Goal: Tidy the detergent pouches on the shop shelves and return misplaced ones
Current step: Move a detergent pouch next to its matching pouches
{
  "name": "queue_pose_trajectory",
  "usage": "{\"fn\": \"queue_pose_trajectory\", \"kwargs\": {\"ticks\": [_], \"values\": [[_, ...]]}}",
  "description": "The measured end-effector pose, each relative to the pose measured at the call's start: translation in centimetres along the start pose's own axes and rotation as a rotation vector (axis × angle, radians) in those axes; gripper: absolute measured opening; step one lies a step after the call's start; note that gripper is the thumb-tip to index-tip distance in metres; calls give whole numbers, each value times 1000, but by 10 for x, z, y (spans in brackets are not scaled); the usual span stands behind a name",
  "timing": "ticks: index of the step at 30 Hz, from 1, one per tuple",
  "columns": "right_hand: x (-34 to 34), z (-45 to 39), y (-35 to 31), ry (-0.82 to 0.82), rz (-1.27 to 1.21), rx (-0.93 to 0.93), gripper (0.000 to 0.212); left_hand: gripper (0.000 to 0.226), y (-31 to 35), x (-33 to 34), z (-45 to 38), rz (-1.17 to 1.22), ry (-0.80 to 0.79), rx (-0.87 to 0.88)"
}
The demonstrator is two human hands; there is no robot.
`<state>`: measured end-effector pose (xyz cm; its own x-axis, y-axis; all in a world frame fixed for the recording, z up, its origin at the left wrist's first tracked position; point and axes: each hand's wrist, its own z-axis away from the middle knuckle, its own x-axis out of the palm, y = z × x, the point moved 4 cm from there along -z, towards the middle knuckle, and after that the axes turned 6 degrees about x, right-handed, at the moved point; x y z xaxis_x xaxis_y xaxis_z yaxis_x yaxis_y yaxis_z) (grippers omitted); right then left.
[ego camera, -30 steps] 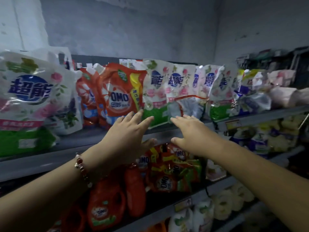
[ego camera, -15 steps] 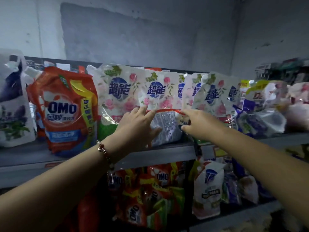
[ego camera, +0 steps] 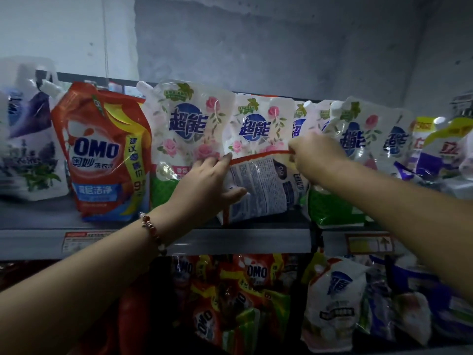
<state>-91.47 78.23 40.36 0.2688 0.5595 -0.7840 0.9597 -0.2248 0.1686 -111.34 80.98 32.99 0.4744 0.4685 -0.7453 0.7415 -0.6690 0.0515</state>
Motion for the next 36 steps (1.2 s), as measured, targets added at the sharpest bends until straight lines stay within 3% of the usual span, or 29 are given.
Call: {"fn": "queue_pose_trajectory", "kwargs": {"ticks": [5, 9, 11, 17, 22, 28, 34, 36], "values": [[-18, -11, -7, 185, -65, -98, 20, 88, -7, -6, 15, 68, 112, -36], [-41, -25, -22, 289, -137, -173, 23, 67, -9, -7, 20, 206, 211, -82], [-56, -32, -35, 354, -153, -244, 24, 61, -7, -1, 20, 253, 201, -135], [-52, -37, -79, 441, -81, -475, 16, 69, 9, 33, 14, 318, 110, -245], [-35, -31, -90, 537, -106, -541, 10, 70, 11, 41, 9, 131, 28, -318], [-37, -20, -88, 451, -172, -503, 16, 72, 12, 34, 7, 78, -20, -348], [-19, 16, -81, 227, -69, -513, 65, 73, 12, 20, 19, -92, -28, -262], [-13, 28, -80, 180, -14, -552, 72, 69, 11, 16, 23, -147, -40, -247]]}}
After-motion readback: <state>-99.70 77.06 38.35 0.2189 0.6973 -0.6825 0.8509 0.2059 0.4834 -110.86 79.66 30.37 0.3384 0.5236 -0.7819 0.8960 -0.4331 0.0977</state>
